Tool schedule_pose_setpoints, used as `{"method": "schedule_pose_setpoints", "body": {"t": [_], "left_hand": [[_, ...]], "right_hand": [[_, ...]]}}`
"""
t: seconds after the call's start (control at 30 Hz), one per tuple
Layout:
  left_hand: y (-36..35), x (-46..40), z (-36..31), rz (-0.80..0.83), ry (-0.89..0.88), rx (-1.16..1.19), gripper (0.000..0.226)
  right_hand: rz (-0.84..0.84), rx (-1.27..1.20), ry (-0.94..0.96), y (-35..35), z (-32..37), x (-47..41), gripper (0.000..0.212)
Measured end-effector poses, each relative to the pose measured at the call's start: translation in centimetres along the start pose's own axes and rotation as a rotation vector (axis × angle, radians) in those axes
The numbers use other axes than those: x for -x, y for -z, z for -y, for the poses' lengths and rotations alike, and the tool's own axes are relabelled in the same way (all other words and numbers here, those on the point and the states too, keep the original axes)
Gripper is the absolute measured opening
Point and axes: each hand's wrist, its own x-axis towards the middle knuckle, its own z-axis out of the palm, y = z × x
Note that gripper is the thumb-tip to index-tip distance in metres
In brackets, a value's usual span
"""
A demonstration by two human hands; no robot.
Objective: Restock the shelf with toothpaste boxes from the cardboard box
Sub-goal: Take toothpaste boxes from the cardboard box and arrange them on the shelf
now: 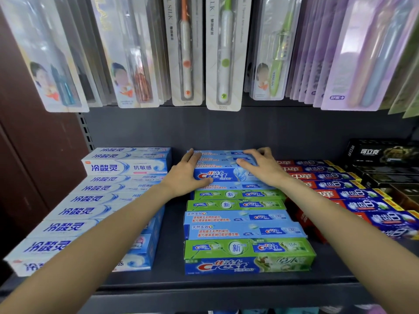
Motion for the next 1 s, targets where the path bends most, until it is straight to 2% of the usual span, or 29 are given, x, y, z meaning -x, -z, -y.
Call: {"method": "schedule_pose_setpoints", "body": {"t": [0.1, 0.27, 0.47, 0.8, 1.0], "left_hand": [[-0.1, 0.1, 0.1, 0.018, 0.014, 0.068, 0.086], [-0.1, 0.1, 0.4, 0.016, 0.018, 0.116, 0.086], [-0.1, 0.1, 0.3, 0.002, 0.021, 0.044, 0.086], [0.1, 0.0, 0.3, 0.008, 0.038, 0.020, 0.086], [0.4, 1.7, -0.6, -0.034, 0.079, 0.077, 0.098]], "right_hand": [[0.035, 0.037, -0.018, 0.2, 0.1, 0.1, 0.062], [-0.014, 0.026, -0.015, -0.3, 0.5, 0.2, 0.063], [0.058, 0.162, -0.003, 0.4, 0.2, 0.6, 0.068], [-0.009, 0.066, -0.047, -0.7, 1.2, 0.9, 0.074], [0.044, 0.071, -0.036, 0.0, 1.2, 1.9, 0.072]]}}
